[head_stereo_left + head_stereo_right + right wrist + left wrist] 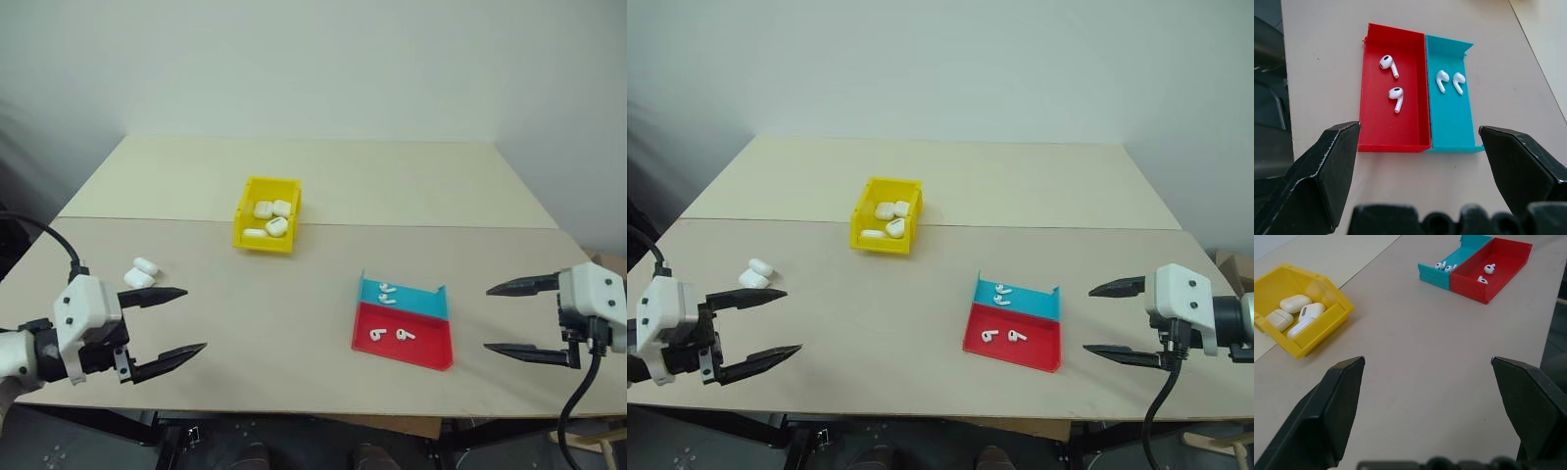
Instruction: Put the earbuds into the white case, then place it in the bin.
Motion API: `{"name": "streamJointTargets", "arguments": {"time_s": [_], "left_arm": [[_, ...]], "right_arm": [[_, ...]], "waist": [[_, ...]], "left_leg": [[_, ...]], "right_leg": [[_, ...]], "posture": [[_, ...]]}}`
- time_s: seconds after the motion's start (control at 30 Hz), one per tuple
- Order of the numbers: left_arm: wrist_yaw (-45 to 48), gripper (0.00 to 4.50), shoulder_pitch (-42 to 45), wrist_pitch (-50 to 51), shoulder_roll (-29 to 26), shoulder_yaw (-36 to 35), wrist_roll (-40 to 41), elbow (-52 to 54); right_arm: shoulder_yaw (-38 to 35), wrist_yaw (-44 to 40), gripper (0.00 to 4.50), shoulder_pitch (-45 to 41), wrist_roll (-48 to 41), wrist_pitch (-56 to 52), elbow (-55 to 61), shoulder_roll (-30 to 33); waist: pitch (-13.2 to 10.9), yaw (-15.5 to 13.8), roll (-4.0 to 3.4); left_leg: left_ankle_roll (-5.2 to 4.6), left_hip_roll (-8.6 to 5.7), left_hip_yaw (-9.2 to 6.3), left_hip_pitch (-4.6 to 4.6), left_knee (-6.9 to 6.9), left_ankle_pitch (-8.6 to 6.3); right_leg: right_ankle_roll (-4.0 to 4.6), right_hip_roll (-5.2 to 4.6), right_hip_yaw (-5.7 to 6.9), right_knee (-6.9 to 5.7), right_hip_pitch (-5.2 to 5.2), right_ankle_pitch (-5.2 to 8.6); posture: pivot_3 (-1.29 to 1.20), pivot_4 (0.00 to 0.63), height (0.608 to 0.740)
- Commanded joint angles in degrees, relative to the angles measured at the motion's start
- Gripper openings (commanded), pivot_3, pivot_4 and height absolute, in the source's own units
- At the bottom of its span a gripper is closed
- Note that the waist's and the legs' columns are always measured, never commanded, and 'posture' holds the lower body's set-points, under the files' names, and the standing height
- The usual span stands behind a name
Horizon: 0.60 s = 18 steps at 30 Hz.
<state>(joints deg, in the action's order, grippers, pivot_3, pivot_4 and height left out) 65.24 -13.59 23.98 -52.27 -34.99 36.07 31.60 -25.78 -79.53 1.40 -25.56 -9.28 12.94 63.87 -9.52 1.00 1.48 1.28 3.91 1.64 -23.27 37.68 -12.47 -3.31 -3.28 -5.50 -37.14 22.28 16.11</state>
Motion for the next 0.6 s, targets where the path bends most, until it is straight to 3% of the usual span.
{"name": "streamJointTargets", "arguments": {"time_s": [0.03,0.37,0.6], "left_arm": [[1.6,4.50,0.2,0.0,-1.2,-1.6,2.2,0.5],[-2.7,4.50,-0.1,3.8,-1.4,-2.9,3.2,3.5],[-8.6,4.50,-0.4,11.4,-4.7,-3.2,1.6,5.7]], "right_arm": [[-1.3,0.4,4.48,-0.5,-0.4,1.5,0.4,-0.2],[0.1,1.0,4.48,-1.6,-0.2,1.6,0.0,0.0],[0.8,1.2,4.48,-2.8,0.4,2.0,-1.2,0.4]], "waist": [[0.0,0.0,0.00],[0.0,0.0,0.00],[0.0,0.0,0.00]], "left_leg": [[0.00,0.00,0.00,0.00,0.00,0.00],[0.00,0.00,0.00,0.00,0.00,0.00],[0.00,0.00,0.00,0.00,0.00,0.00]], "right_leg": [[0.00,0.00,0.00,0.00,0.00,0.00],[0.00,0.00,0.00,0.00,0.00,0.00],[0.00,0.00,0.00,0.00,0.00,0.00]], "posture": [[0.00,0.150,0.740],[0.00,0.150,0.740],[0.00,0.150,0.740]]}}
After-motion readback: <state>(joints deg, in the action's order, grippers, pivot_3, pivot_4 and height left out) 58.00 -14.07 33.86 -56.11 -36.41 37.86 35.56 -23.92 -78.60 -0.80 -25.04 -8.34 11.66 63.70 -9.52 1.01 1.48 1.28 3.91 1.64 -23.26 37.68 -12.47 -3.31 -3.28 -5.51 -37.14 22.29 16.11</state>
